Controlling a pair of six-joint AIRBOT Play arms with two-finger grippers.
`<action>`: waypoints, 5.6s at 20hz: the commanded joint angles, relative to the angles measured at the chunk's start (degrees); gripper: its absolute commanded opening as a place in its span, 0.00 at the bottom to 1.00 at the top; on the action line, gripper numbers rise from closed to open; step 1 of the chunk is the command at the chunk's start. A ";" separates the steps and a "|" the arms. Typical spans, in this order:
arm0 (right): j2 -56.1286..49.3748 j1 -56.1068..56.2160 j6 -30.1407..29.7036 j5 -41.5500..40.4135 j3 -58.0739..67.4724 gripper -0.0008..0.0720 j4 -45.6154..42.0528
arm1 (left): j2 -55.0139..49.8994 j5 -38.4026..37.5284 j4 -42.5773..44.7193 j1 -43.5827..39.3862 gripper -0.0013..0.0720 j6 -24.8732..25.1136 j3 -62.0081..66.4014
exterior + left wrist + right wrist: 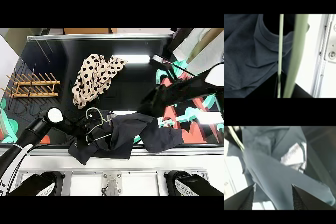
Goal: Fold the clothes and pants, and hang the long-sleeved shirts on hangers.
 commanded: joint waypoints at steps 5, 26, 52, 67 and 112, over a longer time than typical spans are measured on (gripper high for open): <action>-3.52 -26.14 -38.99 12.59 -17.20 0.71 16.28 | 0.04 -0.17 0.02 0.04 0.03 0.00 0.00; -20.81 -12.35 -54.23 14.16 -19.28 0.72 25.90 | 0.04 -0.13 0.02 0.04 0.03 0.00 -0.02; -20.81 -8.72 -53.16 11.34 -19.28 0.71 25.94 | 0.04 0.90 0.02 0.04 0.03 0.00 0.00; -20.81 -8.70 -52.94 11.13 -19.28 0.04 25.94 | 0.04 0.90 0.04 0.04 0.03 0.00 -0.02; -19.89 -8.70 -53.40 13.09 -19.28 0.03 34.07 | 0.07 2.86 0.50 2.56 0.77 -15.98 0.00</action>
